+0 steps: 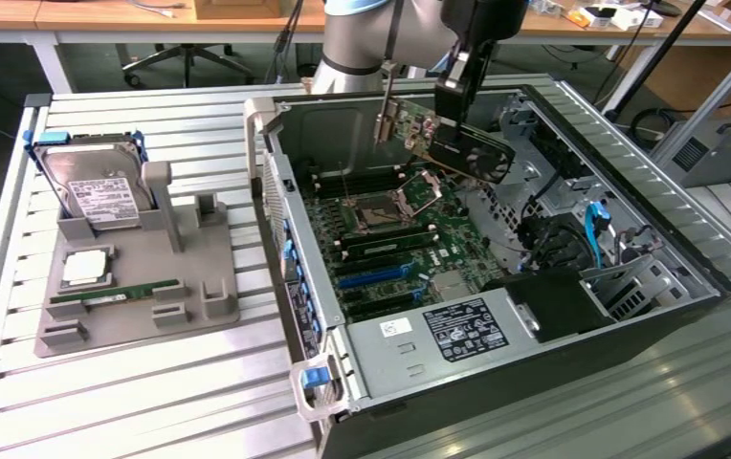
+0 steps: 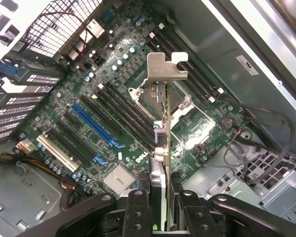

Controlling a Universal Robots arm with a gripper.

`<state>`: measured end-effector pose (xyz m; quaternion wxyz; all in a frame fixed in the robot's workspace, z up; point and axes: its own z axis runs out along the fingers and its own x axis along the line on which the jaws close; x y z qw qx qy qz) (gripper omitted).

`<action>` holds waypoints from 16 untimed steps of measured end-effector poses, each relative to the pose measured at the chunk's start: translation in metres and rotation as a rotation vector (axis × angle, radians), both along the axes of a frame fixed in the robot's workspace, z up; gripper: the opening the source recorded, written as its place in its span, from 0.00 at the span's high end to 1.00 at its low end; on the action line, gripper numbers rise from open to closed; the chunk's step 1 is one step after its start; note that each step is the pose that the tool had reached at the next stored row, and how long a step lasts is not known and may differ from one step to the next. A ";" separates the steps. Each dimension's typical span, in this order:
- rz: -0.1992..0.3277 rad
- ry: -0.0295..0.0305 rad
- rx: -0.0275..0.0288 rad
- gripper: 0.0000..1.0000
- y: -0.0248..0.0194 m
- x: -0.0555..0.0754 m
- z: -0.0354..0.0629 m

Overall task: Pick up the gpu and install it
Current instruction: 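Insert the gpu into the slot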

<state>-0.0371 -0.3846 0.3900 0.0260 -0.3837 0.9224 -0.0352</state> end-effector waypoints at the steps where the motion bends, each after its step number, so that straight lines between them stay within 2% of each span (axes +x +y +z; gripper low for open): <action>1: 0.002 0.0000 0.0000 0.73 0.0000 0.000 0.0000; 16: 0.042 0.0000 -0.0005 0.73 0.0000 0.000 0.0000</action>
